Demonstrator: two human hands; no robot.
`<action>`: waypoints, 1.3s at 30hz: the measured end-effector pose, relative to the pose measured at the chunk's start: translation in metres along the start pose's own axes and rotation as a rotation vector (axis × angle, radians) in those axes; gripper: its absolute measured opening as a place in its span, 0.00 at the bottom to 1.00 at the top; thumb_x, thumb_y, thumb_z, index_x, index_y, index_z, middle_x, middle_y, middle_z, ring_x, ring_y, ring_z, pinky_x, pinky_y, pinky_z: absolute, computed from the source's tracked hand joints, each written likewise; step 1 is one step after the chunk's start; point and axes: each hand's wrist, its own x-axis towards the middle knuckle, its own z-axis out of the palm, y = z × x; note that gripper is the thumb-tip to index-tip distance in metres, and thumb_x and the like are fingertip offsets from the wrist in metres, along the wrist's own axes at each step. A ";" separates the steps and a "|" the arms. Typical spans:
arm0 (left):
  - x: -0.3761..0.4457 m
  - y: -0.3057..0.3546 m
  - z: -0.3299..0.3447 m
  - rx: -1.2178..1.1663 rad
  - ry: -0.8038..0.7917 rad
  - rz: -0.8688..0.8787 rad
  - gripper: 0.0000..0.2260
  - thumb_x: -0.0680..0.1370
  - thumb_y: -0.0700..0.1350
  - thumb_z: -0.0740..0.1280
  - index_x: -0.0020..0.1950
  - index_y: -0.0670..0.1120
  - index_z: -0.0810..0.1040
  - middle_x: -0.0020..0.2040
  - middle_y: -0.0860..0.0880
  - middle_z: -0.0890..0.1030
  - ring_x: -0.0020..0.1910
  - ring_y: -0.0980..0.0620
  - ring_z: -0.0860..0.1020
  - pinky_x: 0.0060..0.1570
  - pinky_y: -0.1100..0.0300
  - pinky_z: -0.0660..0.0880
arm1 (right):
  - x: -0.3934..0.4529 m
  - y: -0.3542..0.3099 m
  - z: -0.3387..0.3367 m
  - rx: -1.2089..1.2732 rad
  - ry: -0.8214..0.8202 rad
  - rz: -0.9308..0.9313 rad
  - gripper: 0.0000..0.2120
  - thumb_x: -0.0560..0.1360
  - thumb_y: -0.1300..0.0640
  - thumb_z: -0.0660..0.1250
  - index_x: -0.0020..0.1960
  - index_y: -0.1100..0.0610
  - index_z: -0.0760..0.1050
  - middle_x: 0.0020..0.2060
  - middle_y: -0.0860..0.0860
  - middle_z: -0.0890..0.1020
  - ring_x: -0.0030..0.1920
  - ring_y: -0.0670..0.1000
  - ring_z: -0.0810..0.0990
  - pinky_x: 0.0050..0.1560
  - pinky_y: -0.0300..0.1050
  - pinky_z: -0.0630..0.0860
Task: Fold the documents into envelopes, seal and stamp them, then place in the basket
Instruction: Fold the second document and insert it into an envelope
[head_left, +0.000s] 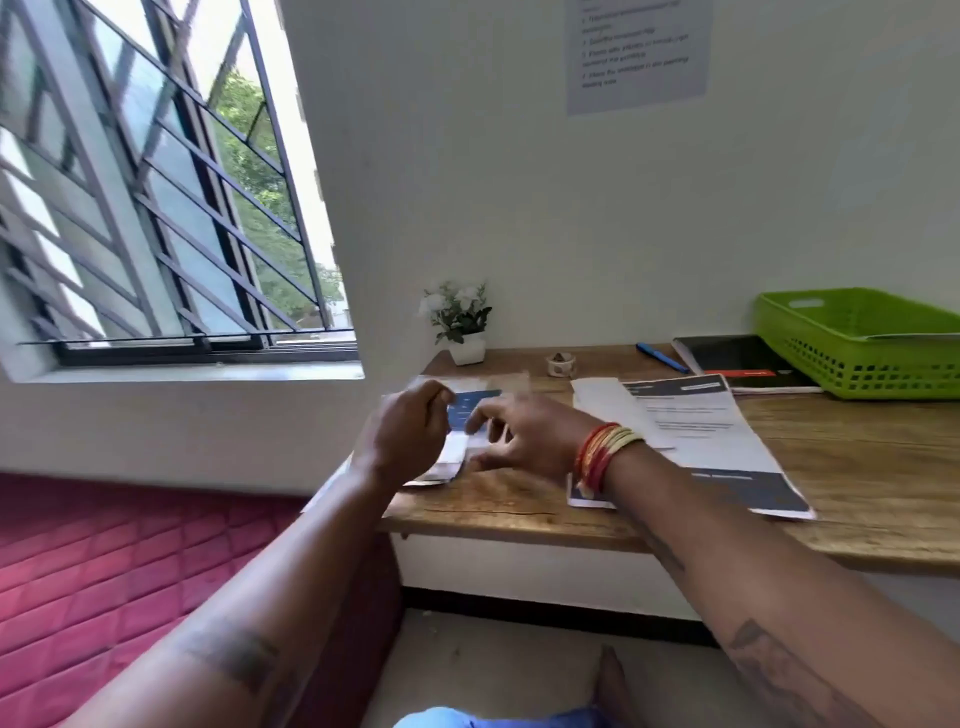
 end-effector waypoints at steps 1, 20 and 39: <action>-0.006 -0.008 -0.007 -0.008 0.015 -0.059 0.13 0.79 0.53 0.58 0.51 0.53 0.82 0.35 0.53 0.83 0.39 0.48 0.83 0.43 0.53 0.79 | 0.004 -0.009 0.009 -0.021 0.003 -0.038 0.23 0.73 0.41 0.74 0.65 0.47 0.76 0.52 0.45 0.78 0.50 0.45 0.77 0.47 0.41 0.73; -0.037 -0.029 -0.043 -0.181 0.395 -0.138 0.09 0.81 0.50 0.62 0.55 0.51 0.79 0.43 0.55 0.81 0.36 0.56 0.76 0.41 0.62 0.67 | 0.027 -0.055 0.039 0.000 0.459 -0.089 0.04 0.79 0.54 0.66 0.53 0.50 0.76 0.44 0.50 0.84 0.41 0.49 0.82 0.39 0.42 0.79; -0.017 -0.015 -0.043 -0.295 0.303 -0.138 0.11 0.79 0.47 0.70 0.60 0.52 0.78 0.40 0.55 0.81 0.35 0.60 0.80 0.40 0.55 0.79 | 0.034 -0.051 -0.005 0.339 0.297 0.083 0.06 0.73 0.59 0.74 0.49 0.51 0.82 0.43 0.47 0.84 0.46 0.50 0.83 0.45 0.45 0.81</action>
